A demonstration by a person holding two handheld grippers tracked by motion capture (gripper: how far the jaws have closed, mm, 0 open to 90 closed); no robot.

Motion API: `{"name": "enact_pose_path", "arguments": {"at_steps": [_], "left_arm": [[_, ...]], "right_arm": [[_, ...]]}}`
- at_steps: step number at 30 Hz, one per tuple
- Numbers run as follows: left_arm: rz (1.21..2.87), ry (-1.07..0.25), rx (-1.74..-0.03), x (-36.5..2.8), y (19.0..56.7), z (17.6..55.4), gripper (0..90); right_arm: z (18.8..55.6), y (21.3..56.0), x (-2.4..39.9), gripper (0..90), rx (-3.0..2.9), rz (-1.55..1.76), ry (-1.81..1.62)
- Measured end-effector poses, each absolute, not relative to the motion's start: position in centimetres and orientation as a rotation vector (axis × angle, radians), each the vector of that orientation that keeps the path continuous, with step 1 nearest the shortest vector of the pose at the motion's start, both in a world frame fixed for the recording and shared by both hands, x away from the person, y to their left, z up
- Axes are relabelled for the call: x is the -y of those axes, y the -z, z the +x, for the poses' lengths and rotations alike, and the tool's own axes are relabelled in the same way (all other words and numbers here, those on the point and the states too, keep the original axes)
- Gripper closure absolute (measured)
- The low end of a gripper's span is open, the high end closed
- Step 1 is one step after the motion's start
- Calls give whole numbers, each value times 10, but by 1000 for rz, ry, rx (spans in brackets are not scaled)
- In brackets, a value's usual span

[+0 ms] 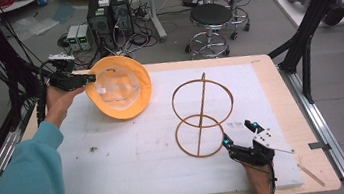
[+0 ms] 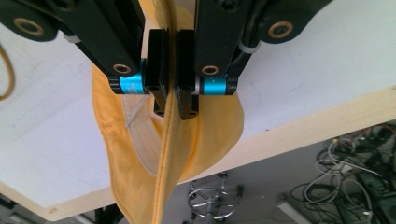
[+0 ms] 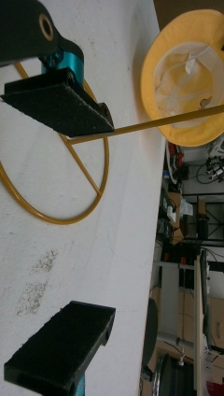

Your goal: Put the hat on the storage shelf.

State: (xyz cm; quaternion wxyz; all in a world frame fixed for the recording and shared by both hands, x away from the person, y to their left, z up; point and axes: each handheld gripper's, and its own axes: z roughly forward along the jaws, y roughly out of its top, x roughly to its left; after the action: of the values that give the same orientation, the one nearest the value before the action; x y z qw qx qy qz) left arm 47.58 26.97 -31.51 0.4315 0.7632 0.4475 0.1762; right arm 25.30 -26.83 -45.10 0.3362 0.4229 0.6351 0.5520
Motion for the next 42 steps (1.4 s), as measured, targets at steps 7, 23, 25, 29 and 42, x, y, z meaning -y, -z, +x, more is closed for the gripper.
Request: {"name": "enact_pose_path", "arguments": {"at_steps": [7,23,25,29,42], "left_arm": [[1926,-524,-1125,-288,307,474,863],[1999,-556,-1031,-269,301,462,863],[1999,-538,-1011,-265,300,458,863],[1987,-488,-992,-258,300,450,863],[1968,-368,-891,-228,302,425,862]], "right_arm": [[253,451,269,97,-1654,1104,-1443],[253,451,268,97,-1654,1104,-1441],[253,451,268,98,-1653,1103,-1438],[253,451,268,98,-1654,1099,-1435],[253,451,267,98,-1653,1088,-1426]]}}
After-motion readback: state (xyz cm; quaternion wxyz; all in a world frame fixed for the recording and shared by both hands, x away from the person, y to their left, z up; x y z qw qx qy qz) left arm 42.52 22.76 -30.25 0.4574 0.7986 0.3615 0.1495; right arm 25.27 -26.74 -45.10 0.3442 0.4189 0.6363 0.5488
